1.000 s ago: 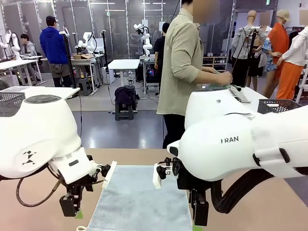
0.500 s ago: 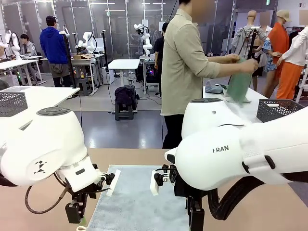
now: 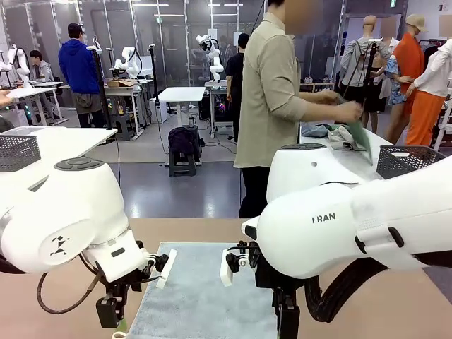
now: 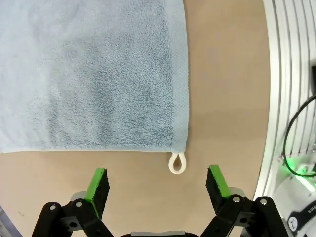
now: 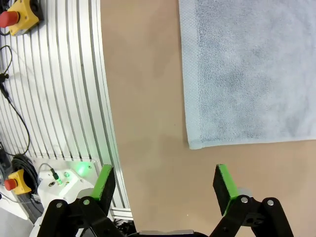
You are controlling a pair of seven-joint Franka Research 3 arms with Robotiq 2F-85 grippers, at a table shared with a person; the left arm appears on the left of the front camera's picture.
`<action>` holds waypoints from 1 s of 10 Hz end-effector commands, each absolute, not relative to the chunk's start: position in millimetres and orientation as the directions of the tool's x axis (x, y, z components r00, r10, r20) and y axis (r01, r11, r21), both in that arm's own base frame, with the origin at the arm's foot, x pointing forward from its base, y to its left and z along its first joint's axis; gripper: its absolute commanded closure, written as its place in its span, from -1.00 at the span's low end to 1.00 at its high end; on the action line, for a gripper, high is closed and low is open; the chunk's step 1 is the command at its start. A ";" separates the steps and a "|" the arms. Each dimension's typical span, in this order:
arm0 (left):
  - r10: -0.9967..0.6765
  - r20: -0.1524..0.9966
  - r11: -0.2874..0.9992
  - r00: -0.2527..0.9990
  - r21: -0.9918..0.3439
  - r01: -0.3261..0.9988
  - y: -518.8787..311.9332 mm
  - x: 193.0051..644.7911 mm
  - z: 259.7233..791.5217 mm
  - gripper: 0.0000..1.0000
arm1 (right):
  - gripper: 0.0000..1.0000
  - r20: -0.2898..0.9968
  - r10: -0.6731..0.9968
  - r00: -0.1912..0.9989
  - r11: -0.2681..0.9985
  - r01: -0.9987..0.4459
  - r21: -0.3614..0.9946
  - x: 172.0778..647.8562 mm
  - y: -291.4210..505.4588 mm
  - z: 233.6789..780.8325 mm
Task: Fold the towels and place them in the basket.
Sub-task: When a person lays out a Towel with hook on the table, fold it in half twice.
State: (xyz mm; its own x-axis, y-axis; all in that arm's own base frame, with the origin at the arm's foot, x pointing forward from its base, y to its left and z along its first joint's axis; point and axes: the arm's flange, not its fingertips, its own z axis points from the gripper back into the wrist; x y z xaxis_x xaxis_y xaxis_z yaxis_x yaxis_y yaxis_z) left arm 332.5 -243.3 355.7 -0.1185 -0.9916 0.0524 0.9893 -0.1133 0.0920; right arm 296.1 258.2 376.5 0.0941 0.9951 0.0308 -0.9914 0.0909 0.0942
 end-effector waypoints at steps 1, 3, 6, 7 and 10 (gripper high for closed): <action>-0.992 0.053 -0.110 -0.115 0.092 0.990 -242.4 331.9 358.5 -1.00 | -1.00 0.027 0.996 0.091 0.088 -0.992 0.090 295.8 257.8 376.5; -0.996 0.044 -0.074 -0.080 0.128 0.989 -246.8 334.3 354.4 -1.00 | -1.00 0.012 0.998 0.066 0.065 -0.991 0.115 302.8 258.7 378.1; -0.998 0.049 -0.036 -0.041 0.086 0.996 -252.5 328.6 347.2 -1.00 | -1.00 -0.011 0.999 0.053 0.054 -0.994 0.092 304.1 265.0 371.9; -0.998 0.052 -0.032 -0.036 0.064 0.997 -253.0 326.1 341.0 -1.00 | -1.00 -0.020 0.998 0.051 0.053 -0.995 0.079 303.4 266.3 367.2; -0.997 0.062 -0.034 -0.037 0.042 0.999 -252.1 320.7 326.2 -1.00 | -1.00 -0.018 0.999 0.046 0.047 -0.997 0.062 302.9 268.3 354.4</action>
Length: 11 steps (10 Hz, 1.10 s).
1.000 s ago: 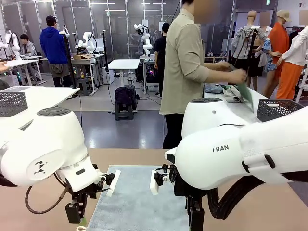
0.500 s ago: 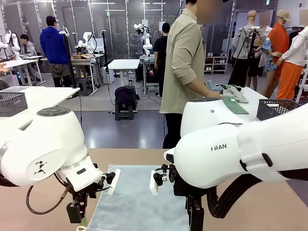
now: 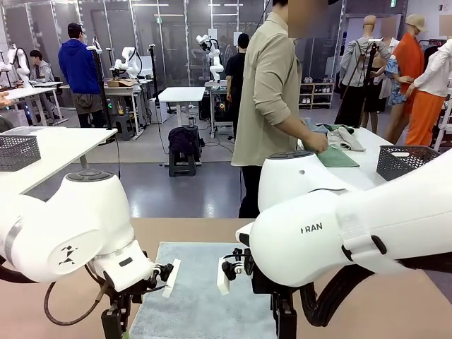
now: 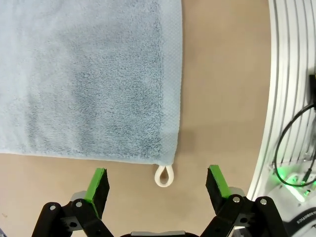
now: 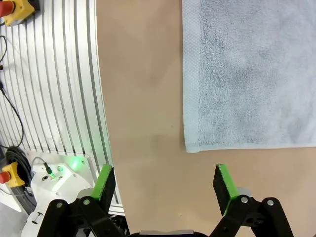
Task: Fold the towels and place them in the basket.
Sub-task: When a person lays out a Towel with hook on the table, fold it in half twice.
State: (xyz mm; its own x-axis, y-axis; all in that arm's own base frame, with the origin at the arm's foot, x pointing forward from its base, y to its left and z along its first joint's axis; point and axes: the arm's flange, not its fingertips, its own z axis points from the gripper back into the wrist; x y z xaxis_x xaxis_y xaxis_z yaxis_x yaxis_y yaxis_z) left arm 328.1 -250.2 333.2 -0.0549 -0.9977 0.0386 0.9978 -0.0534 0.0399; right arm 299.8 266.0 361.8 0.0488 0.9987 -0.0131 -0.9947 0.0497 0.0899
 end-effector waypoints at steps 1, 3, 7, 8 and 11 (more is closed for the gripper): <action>-0.997 0.066 -0.032 -0.035 0.037 0.999 -249.9 319.5 322.9 -1.00 | -1.00 -0.014 0.999 0.047 0.048 -0.996 0.069 303.3 267.5 350.4; -0.996 0.083 -0.042 -0.045 0.032 0.999 -248.3 316.0 316.3 -1.00 | -1.00 -0.002 0.999 0.039 0.039 -0.996 0.078 304.1 264.4 342.5; -0.995 0.087 -0.051 -0.054 0.033 0.998 -246.3 314.2 306.5 -1.00 | -1.00 0.019 0.999 0.044 0.043 -0.997 0.068 307.0 257.6 329.4; -0.995 0.085 -0.051 -0.054 0.036 0.998 -246.2 314.0 304.3 -1.00 | -1.00 0.020 0.999 0.047 0.046 -0.997 0.067 306.8 256.9 326.9; -0.995 0.073 -0.069 -0.072 0.041 0.997 -244.2 311.5 295.1 -1.00 | -1.00 0.017 0.999 0.040 0.039 -0.999 0.035 304.5 254.6 314.6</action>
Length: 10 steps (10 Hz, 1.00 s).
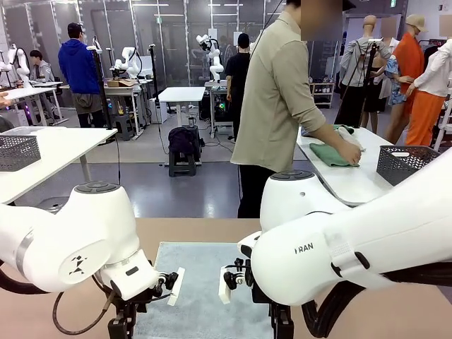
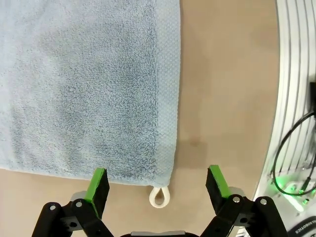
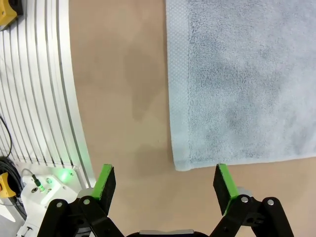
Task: Fold the towels and place them in the basket.
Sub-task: When a person lays out a Towel with hook on the table, fold it in half twice.
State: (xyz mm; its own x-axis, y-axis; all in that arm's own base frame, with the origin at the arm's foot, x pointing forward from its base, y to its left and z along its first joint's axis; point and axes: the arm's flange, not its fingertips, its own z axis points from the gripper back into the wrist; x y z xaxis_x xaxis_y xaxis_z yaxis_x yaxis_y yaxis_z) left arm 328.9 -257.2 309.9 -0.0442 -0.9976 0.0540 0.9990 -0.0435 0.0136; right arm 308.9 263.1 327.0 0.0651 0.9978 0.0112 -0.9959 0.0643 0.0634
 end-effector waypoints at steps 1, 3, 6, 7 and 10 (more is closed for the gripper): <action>-0.994 0.070 -0.077 -0.080 0.042 0.996 -244.1 310.5 292.5 -1.00 | -1.00 0.016 0.999 0.039 0.038 -0.999 0.028 304.2 254.7 312.5; -0.995 0.068 -0.078 -0.080 0.028 0.997 -243.6 309.1 288.6 -1.00 | -1.00 0.014 0.999 0.040 0.040 -0.999 0.024 304.9 255.4 309.5; -0.994 0.063 -0.087 -0.089 0.024 0.996 -242.8 307.8 286.6 -1.00 | -1.00 -0.002 0.999 0.038 0.038 -0.999 0.026 305.8 254.9 306.6; -0.994 0.062 -0.089 -0.090 0.022 0.996 -242.5 307.7 286.0 -1.00 | -1.00 -0.004 0.999 0.036 0.036 -0.999 0.033 306.5 253.5 305.1; -0.994 0.060 -0.090 -0.091 0.024 0.996 -243.0 309.0 285.4 -1.00 | -1.00 0.002 0.999 0.042 0.041 -0.998 0.053 310.8 248.8 299.0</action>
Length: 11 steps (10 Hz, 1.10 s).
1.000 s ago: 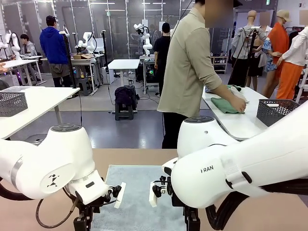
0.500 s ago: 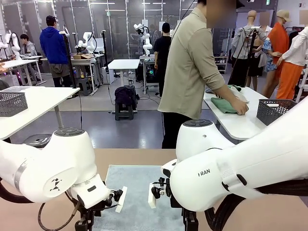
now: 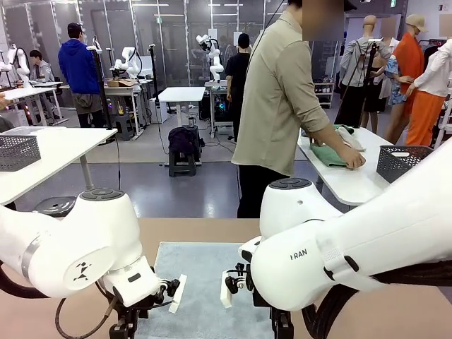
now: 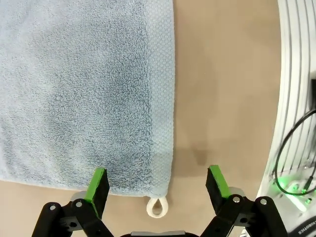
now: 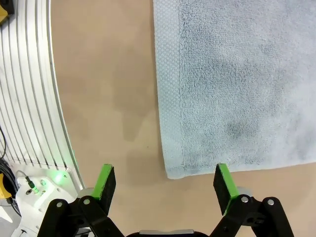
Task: Fold the towels and place them in the basket.
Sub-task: When a person lays out a Towel with hook on the table, fold it in half twice.
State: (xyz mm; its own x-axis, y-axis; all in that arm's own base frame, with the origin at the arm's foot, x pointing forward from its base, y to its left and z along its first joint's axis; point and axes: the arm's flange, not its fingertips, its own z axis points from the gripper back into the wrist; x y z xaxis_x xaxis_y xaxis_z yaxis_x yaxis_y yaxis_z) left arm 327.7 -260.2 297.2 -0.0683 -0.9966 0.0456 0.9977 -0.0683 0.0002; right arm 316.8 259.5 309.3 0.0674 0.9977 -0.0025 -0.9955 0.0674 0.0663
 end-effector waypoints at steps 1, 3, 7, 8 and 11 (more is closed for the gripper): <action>-0.994 0.057 -0.091 -0.093 0.025 0.996 -243.3 308.5 286.2 -1.00 | -1.00 0.004 0.999 0.038 0.038 -0.998 0.053 310.7 248.7 297.7; -0.994 0.049 -0.099 -0.100 0.023 0.995 -243.1 307.7 286.9 -1.00 | -1.00 -0.002 0.999 0.036 0.036 -0.998 0.058 311.2 248.1 292.2; -0.992 0.037 -0.118 -0.119 0.024 0.993 -244.8 307.5 286.9 -1.00 | -1.00 -0.011 1.000 0.019 0.019 -0.999 0.038 311.3 248.5 287.0; -0.992 0.035 -0.120 -0.121 0.023 0.993 -244.8 307.3 286.9 -1.00 | -1.00 -0.014 1.000 0.019 0.020 -0.999 0.043 311.8 248.2 286.1; -0.991 0.031 -0.129 -0.129 0.021 0.991 -245.7 306.8 286.3 -1.00 | -1.00 -0.021 1.000 0.012 0.013 -0.999 0.040 312.3 248.1 283.0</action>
